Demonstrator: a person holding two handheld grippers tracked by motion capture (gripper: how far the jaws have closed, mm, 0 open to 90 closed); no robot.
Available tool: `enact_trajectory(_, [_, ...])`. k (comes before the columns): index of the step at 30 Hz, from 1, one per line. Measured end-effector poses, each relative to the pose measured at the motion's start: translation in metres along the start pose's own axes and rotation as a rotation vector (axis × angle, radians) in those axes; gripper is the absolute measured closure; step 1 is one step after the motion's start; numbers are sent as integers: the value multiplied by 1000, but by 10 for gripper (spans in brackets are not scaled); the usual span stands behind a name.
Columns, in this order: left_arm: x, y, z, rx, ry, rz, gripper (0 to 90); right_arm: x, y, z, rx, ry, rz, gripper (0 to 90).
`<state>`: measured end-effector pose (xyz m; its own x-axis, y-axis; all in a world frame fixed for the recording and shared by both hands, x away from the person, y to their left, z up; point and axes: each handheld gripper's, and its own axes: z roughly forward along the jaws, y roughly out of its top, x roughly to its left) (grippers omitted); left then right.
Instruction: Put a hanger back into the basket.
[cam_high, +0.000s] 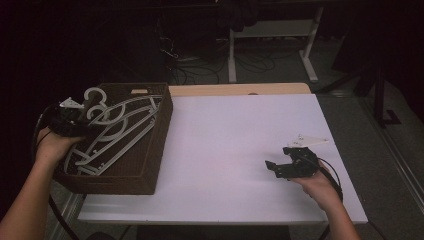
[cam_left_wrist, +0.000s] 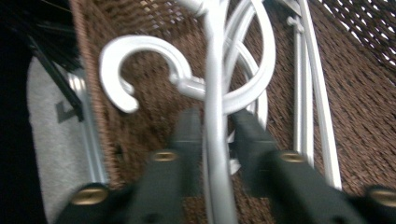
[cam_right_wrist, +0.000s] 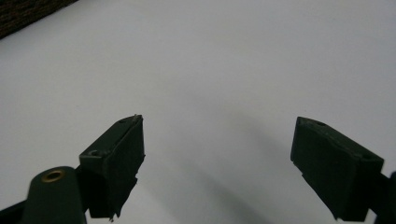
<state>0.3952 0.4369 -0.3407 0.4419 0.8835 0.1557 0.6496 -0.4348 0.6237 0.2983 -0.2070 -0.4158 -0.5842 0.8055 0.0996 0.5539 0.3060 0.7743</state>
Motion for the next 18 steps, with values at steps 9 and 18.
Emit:
enact_trajectory(9, [-12, 10, -17, -130, -111, -48, 359, 0, 2, -3, -12, 2, -8, 170])
enact_trajectory(18, [-54, 29, -29, -249, -306, -18, 285, 4, 10, -7, -31, 21, -29, 171])
